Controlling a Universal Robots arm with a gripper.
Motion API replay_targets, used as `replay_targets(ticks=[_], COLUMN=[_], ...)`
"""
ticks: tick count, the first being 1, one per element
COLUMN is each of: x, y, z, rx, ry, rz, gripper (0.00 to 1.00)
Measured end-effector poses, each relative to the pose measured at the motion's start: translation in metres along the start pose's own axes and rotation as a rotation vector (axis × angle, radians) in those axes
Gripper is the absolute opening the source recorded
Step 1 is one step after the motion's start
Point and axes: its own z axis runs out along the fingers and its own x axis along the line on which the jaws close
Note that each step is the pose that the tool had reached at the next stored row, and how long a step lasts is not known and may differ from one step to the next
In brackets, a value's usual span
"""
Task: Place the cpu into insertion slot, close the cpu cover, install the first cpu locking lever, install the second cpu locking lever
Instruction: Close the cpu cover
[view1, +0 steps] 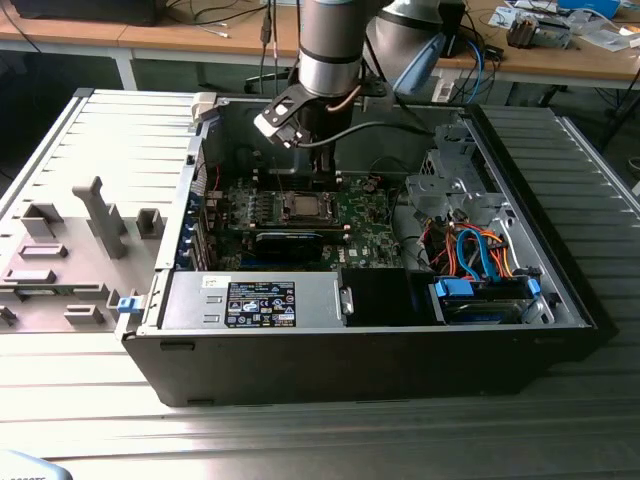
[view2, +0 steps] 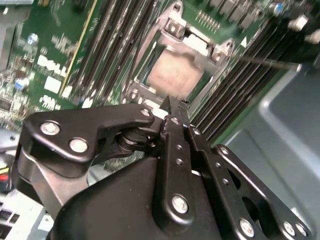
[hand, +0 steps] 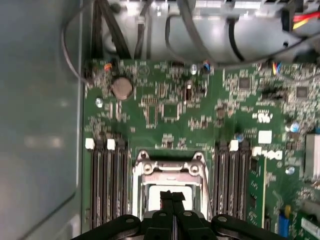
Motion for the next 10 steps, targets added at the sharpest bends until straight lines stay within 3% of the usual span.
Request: replay_targets(ticks=[10], x=[0.0005], y=[-0.0248], z=[0.0195], rx=[0.0000], ry=[0.0000], rz=[0.000], gripper=[0.11])
